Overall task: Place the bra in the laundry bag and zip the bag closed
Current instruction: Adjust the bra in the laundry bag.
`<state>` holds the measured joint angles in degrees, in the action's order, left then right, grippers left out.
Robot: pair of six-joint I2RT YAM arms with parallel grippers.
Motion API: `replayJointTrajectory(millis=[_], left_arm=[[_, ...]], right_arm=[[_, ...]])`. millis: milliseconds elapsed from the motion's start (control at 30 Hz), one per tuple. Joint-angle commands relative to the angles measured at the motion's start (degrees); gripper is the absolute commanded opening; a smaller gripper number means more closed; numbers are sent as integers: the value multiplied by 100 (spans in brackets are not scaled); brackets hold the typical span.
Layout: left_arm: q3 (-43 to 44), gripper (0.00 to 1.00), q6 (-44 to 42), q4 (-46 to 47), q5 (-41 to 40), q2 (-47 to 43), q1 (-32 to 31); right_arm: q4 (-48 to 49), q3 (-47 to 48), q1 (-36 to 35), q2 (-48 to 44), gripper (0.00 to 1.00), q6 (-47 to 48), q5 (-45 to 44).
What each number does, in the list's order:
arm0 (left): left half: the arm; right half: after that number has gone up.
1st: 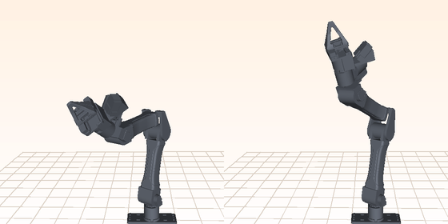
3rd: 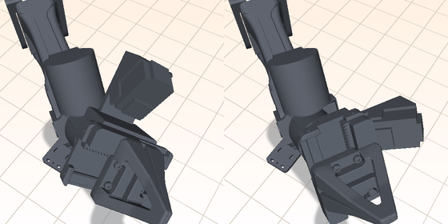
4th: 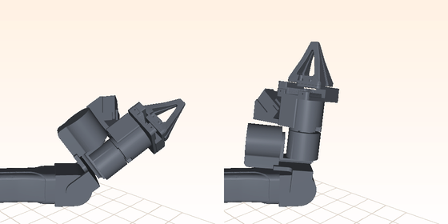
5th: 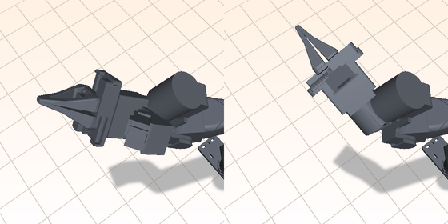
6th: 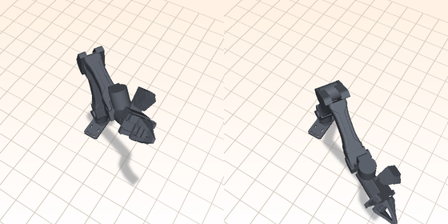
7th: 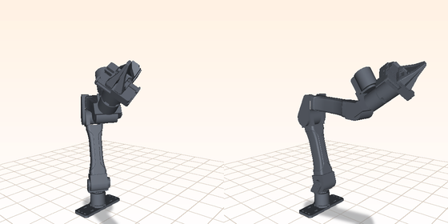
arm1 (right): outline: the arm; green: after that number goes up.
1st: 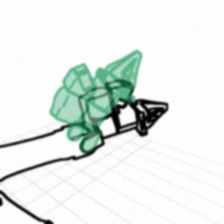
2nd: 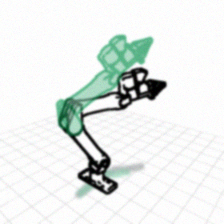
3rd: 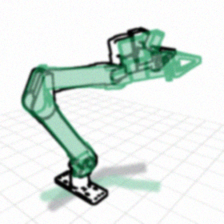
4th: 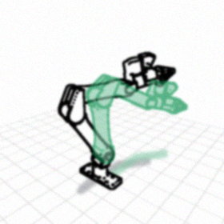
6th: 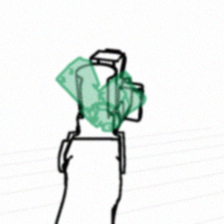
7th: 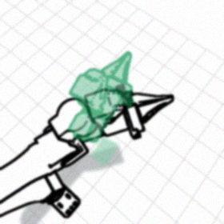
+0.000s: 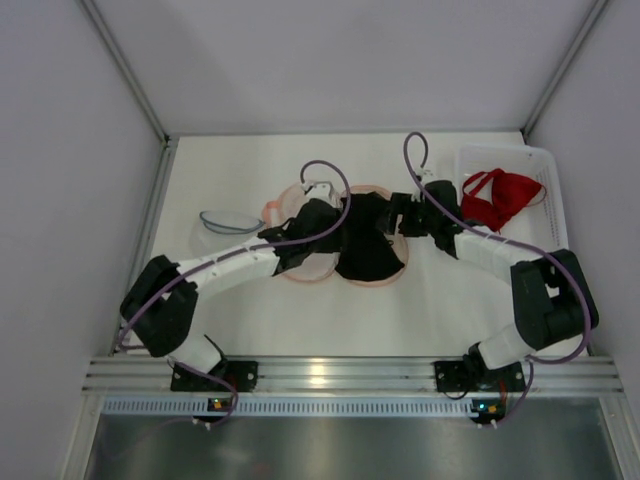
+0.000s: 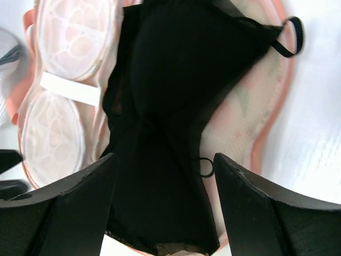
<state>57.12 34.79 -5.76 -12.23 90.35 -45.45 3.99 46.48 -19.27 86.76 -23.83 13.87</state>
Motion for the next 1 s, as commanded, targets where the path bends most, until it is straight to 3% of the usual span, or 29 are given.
replayJointTrajectory(millis=[0, 400, 467, 800, 900, 967], left_arm=[[-289, 54, 643, -382, 54, -693, -60], [-386, 52, 916, -356, 80, -237, -368], [-377, 52, 907, -338, 45, -228, -368], [-360, 53, 969, -312, 1, -122, -368], [-342, 53, 951, -286, 45, -70, -377], [-342, 53, 951, -277, 71, -61, -377]], right_arm=[[550, 2, -7, 147, 74, 353, 626], [594, -51, -77, 807, 68, 345, 169], [621, -78, -77, 877, 63, 266, 143], [532, -376, -95, 781, 57, 2, 134], [673, -385, -95, 842, 46, -60, 283], [840, -403, -95, 878, 32, -191, 441]])
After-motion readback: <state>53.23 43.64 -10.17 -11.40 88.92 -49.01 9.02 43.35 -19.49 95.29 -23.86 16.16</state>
